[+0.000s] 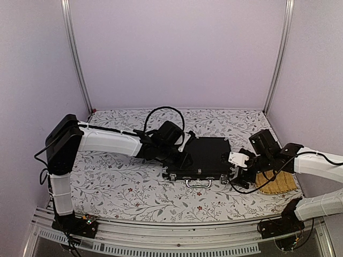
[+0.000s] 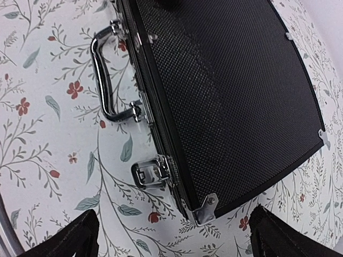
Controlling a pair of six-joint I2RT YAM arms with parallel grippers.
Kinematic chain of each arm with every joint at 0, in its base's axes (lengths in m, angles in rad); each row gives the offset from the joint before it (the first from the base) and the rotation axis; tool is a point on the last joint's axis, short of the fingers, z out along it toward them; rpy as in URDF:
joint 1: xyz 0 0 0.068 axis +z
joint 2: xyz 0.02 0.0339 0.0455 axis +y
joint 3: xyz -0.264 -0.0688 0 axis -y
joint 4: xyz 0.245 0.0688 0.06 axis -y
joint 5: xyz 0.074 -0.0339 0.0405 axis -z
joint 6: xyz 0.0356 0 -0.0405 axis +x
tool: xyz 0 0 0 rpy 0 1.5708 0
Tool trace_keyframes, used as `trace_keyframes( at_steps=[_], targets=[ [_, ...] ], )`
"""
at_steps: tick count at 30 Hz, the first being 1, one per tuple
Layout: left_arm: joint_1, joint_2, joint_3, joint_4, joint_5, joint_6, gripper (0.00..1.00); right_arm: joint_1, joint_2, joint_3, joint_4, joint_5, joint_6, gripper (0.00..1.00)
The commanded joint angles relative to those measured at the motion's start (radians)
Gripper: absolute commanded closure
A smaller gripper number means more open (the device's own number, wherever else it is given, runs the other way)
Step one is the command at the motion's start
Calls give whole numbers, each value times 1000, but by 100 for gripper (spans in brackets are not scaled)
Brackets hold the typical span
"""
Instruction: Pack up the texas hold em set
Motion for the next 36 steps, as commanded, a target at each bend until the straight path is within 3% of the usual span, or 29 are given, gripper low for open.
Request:
trace_keyframes(
  at_steps=[1,8,23,31,36],
  targets=[
    [10,29,-25,-25,20,-14,69,-3,19,-69,172,129,-36,1],
    [10,19,-41,-27,8,-14,69,-2,82,-107,296,176,-72,1],
    [10,15,-65,-4,5,-14,69,-2,212,-83,302,166,-62,5],
    [11,11,-74,3,0,-12,69,-1,284,-56,301,172,-51,19],
    [12,1,-95,14,-5,-15,69,0,338,-51,295,198,-54,37]
  ],
)
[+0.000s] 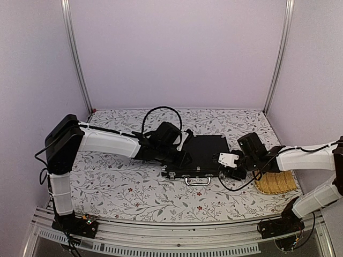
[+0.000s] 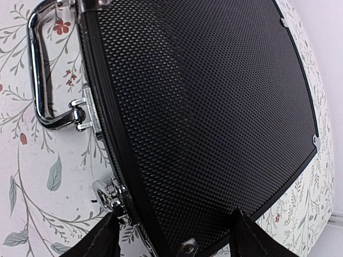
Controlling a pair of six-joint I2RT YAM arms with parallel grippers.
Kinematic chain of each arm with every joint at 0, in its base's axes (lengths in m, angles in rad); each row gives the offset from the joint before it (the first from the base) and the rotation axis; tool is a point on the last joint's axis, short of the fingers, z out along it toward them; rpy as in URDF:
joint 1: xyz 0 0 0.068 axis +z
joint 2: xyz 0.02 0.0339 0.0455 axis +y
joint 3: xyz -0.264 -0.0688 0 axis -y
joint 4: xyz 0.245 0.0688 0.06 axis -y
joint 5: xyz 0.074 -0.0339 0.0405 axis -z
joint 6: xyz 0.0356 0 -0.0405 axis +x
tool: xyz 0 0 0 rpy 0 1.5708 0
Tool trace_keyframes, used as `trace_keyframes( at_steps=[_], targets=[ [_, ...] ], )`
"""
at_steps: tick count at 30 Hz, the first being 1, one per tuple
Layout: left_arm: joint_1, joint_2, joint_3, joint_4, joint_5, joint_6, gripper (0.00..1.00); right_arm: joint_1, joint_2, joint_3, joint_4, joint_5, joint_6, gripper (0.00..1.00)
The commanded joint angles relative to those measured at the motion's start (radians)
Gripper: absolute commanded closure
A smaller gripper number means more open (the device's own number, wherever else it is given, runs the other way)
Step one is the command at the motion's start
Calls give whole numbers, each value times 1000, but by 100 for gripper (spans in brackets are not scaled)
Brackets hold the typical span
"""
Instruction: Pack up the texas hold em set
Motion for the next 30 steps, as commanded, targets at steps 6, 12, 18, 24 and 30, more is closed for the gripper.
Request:
trace_keyframes(
  at_steps=[6,12,18,24,30],
  targets=[
    [4,-4,-72,-61,15,-12,69,32,142,-28,-18,112,24,41],
    [4,-12,-88,-57,13,-13,69,43,169,-31,-12,123,11,34],
    [5,-14,-105,-51,13,-14,69,44,175,-16,-21,98,30,11],
    [4,-13,-100,-49,13,-17,69,49,209,-8,-10,155,45,22],
    [5,-13,-104,-46,14,-19,69,54,189,-16,9,187,50,19]
  ],
)
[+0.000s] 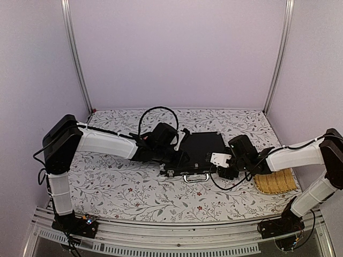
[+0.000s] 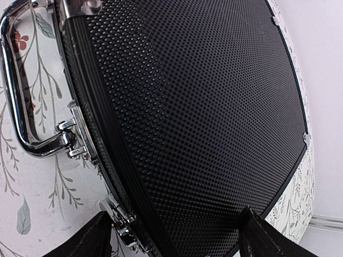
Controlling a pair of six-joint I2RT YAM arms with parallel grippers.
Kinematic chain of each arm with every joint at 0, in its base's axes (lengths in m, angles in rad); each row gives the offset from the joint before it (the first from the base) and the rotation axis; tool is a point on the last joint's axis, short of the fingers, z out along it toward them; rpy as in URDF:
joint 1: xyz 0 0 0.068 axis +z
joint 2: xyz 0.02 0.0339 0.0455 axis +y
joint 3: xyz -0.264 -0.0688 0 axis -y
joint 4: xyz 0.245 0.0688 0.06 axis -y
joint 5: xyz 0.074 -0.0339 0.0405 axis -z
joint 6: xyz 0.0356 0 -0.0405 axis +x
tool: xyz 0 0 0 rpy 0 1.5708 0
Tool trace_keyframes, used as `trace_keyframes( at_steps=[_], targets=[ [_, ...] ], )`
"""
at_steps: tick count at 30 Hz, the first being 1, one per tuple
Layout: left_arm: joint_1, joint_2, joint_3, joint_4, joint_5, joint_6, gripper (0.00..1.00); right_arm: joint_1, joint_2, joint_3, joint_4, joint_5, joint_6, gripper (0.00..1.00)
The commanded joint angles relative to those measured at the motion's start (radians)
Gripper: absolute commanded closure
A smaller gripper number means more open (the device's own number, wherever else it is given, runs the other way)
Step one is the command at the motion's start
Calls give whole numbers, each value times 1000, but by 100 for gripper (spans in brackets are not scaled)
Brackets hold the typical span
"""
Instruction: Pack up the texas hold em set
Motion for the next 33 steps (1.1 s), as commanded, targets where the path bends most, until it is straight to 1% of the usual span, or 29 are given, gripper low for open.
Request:
trace_keyframes(
  at_steps=[1,4,6,8,11,16,18,22,24,26,28,29,30,31,32,33],
  targets=[
    [-7,10,-43,-118,40,-18,69,-14,71,-46,-141,47,62,19],
    [-8,10,-47,-117,38,-22,69,-13,92,-32,-156,50,79,23],
    [-7,9,-50,-116,36,-23,69,-12,77,-26,-167,29,87,23],
    [-7,-28,-53,-121,30,-23,69,-13,42,-11,-193,3,104,20],
    [-7,-58,-56,-132,11,-12,67,-13,-39,20,-252,-54,122,12],
    [-11,-151,-47,-181,-45,13,53,-41,-154,130,-381,-156,120,4],
    [-12,-198,-52,-209,-63,19,49,-62,-169,186,-435,-201,116,1],
    [-18,-290,-102,-261,-92,22,50,-90,-166,263,-470,-265,119,1],
    [-19,-336,-147,-275,-92,18,54,-101,-133,300,-477,-303,129,0],
    [-22,-377,-199,-274,-69,9,61,-112,-94,338,-479,-348,142,3],
    [-32,-411,-244,-250,-25,7,72,-122,-50,376,-485,-404,155,8],
    [-38,-422,-263,-238,-4,8,78,-127,-30,391,-484,-435,158,11],
    [-44,-430,-277,-224,11,8,88,-135,-11,405,-481,-467,160,14],
    [-49,-429,-289,-213,21,8,96,-146,8,415,-481,-506,161,19],
    [-54,-422,-295,-208,25,9,100,-161,24,426,-473,-559,163,26],
    [-59,-412,-297,-207,21,10,100,-183,38,436,-467,-617,166,34]
  ],
)
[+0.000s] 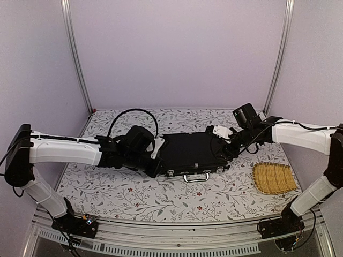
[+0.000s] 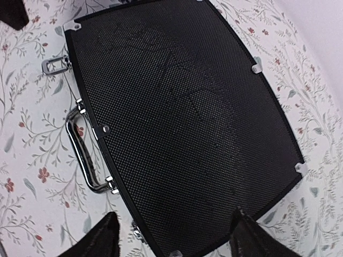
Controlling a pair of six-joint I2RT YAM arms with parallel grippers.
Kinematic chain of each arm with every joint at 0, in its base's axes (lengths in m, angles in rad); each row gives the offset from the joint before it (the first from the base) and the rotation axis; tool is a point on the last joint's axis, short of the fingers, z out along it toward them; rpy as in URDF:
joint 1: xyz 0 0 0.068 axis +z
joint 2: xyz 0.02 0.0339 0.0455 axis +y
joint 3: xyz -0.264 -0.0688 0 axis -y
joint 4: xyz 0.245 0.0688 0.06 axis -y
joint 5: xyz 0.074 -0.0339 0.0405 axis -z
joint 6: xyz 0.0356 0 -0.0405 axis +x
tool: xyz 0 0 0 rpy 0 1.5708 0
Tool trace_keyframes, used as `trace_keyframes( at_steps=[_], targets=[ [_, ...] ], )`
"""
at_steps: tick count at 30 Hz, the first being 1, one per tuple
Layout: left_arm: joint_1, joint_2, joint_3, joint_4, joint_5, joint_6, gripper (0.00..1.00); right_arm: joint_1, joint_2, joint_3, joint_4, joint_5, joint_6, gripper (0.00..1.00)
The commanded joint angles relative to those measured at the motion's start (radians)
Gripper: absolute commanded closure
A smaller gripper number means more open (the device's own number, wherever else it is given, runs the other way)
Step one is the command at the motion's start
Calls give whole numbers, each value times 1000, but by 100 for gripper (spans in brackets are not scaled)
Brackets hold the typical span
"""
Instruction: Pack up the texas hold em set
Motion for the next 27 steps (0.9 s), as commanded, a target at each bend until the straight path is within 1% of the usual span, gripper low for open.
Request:
trace_keyframes(
  at_steps=[1,2,3,5,7,10,19,27],
  targets=[
    [-35,16,-31,15,41,10,100,-70,67,56,-7,-266,26,42],
    [-36,28,-31,15,36,13,100,-89,86,71,-4,-299,37,50],
    [-39,38,-29,18,34,15,100,-104,109,88,-5,-324,46,57],
    [-43,52,-29,29,24,17,100,-122,149,110,-9,-352,67,66],
    [-44,66,-29,42,23,19,100,-131,178,112,-11,-372,77,73],
    [-44,91,-21,48,22,24,100,-131,219,104,-20,-381,80,79],
    [-45,140,-12,46,-3,44,100,-131,301,71,-19,-388,73,80],
    [-46,202,0,82,-27,52,100,-131,314,53,-14,-385,72,80]
  ],
)
